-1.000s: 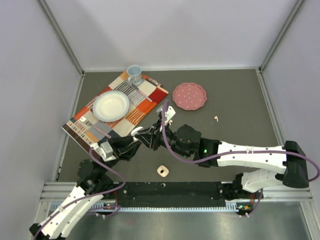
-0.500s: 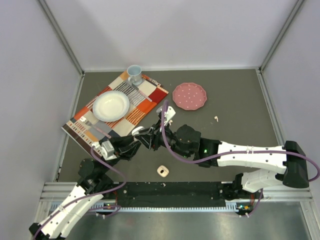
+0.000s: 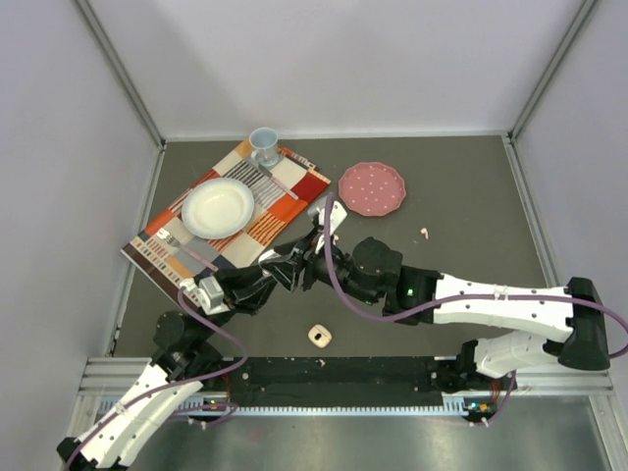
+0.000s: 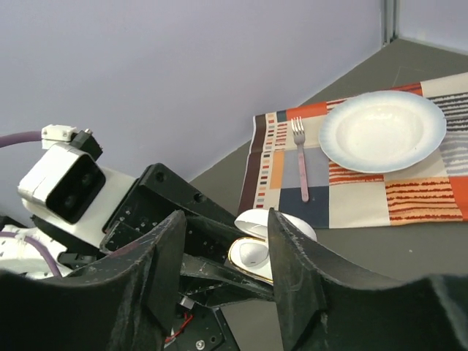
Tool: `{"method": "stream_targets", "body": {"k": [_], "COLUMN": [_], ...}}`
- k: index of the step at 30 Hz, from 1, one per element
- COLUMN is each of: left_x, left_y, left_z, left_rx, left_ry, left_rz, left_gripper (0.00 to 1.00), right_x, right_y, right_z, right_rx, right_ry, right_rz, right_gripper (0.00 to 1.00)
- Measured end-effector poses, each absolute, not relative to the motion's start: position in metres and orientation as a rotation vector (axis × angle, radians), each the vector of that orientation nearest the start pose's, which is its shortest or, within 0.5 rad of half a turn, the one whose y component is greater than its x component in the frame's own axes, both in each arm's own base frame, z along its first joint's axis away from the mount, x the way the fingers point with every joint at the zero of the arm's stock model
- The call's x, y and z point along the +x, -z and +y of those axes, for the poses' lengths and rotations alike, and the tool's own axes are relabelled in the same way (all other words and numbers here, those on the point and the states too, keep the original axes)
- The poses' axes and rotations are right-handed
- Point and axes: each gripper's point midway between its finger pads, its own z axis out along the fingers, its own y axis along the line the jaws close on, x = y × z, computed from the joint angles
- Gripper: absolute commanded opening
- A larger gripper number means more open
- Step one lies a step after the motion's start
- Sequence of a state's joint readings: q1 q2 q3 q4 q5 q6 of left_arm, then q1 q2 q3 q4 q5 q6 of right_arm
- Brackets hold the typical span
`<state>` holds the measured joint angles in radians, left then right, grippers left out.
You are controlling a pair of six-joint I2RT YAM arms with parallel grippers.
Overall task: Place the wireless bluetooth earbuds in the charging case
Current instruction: Insert the left earbud into the left side groove of the charging case.
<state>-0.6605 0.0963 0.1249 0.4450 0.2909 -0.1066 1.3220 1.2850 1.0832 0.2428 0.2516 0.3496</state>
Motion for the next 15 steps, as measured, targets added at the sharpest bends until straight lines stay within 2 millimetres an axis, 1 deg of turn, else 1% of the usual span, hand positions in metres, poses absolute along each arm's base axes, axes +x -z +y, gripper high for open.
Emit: {"method": "stream_targets", "body": {"k": [3,8,11,12,15], "left_x": [0.151,0.151,0.151,0.151,0.15], "left_y": [-0.279,-0.278,-0.278,-0.278,-0.283], "left_z": [-0.186,-0.187,-0.187,-0.187,-0.186], "left_rx": [0.567,0.568,0.57,0.572,0.577], "left_ry": [0.842,0.842,0.841,0.841,0.837], "left_rz": [1.009,1.012,1.02,1.026,1.037], "left_gripper": [0.0,0.0,0.0,0.0,0.0], "right_x": [0.136,0.136,0.142,0.144,0.152], "right_y": [-0.354,-0.37,-0.379,-0.382,-0.393], "right_z": [0.422,0.411,0.398,0.394,0.378], "right_rx": [-0.586,-0.58,-0.548,-0.539,-0.506], "right_ry": [-1.129,-1.122,-1.075,-1.06,-0.993], "right_rz": [1.52,1.477,1.466,1.467,1.478], "right_gripper": [0.57,0.76,0.84,0.9,0.96]}}
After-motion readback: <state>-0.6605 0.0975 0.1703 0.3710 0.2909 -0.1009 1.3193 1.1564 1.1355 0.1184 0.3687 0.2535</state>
